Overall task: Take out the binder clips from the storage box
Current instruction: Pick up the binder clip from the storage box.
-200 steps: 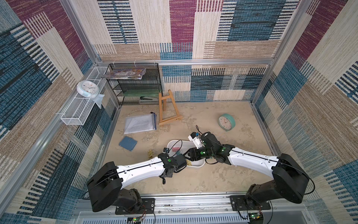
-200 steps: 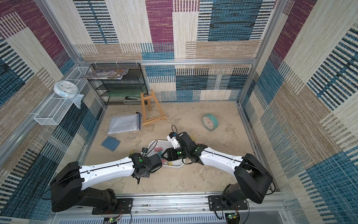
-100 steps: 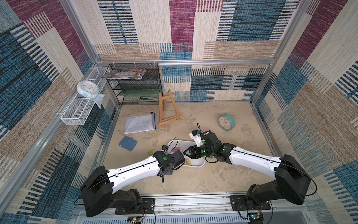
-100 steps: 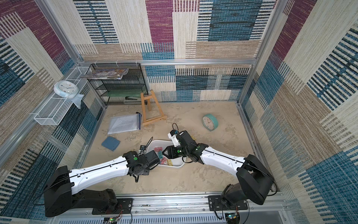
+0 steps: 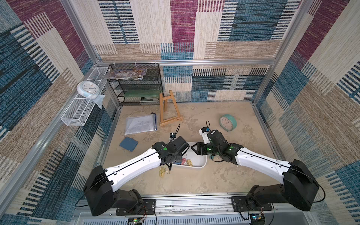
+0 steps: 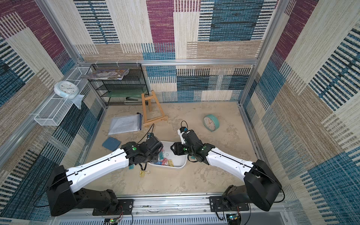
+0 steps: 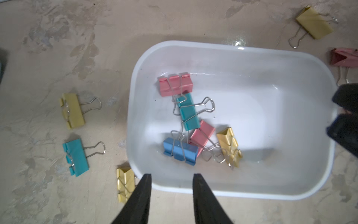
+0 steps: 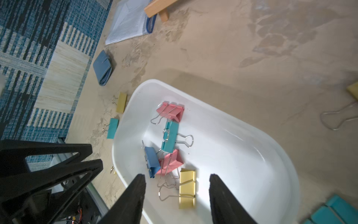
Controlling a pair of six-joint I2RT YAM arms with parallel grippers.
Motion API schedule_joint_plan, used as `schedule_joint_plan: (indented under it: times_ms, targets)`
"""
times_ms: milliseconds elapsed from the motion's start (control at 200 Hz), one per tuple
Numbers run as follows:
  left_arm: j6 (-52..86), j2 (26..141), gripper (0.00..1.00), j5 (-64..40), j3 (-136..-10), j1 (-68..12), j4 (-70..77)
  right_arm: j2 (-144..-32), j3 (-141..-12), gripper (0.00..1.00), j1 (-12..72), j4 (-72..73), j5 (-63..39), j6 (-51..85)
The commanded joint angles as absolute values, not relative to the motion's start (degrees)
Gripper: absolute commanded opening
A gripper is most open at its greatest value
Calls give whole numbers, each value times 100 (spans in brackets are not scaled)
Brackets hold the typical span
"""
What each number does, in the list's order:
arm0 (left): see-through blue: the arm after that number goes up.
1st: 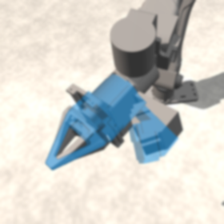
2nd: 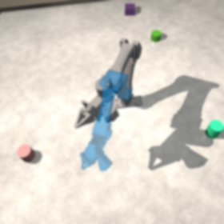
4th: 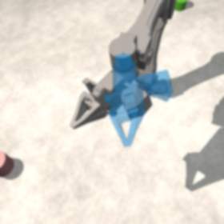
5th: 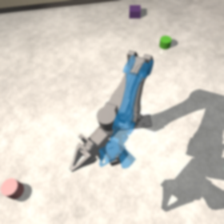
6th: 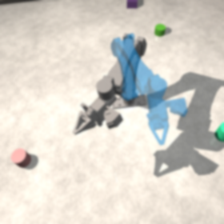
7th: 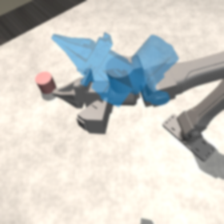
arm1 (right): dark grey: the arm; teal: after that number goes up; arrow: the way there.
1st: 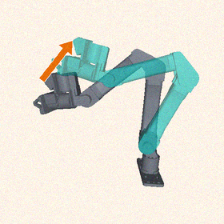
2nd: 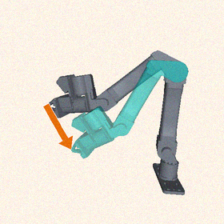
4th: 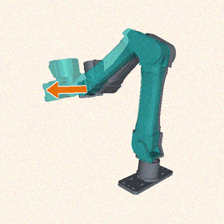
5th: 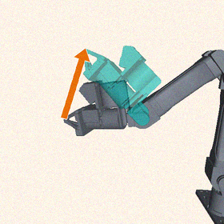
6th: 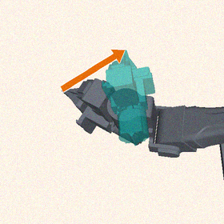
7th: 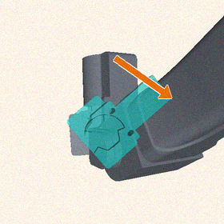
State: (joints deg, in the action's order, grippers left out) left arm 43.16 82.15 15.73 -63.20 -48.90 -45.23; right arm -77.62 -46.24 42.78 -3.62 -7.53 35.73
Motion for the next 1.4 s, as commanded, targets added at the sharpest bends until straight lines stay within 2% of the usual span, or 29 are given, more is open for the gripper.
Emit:
schedule_joint_plan:
  times_ms: [0,265,661,876,1142,1332,1392]
  targets:
    - [4210,8715,35,1336,-6710,-4847,-4350,-7675,-4535,57,4140,-390,-657,3658]
    - [4486,9866,35,1165,-7328,-4720,-4499,-7606,-4330,58,3958,-198,-971,3711]
    - [4517,10419,36,1134,-7523,-4614,-4474,-7760,-4197,58,3938,53,-1222,3753]
    - [4496,10612,30,1214,-7624,-4597,-4491,-7803,-4201,58,3938,27,-1240,3743]
    - [4478,10688,9,1329,-7666,-4605,-4626,-7771,-4162,58,3938,35,-1232,3753]
    - [4387,10622,7,1254,-7694,-4612,-4636,-7813,-4170,58,3938,0,-1187,3760]
    - [4336,10590,3,1237,-7717,-4614,-4640,-7838,-4173,58,3941,17,-1187,3753]
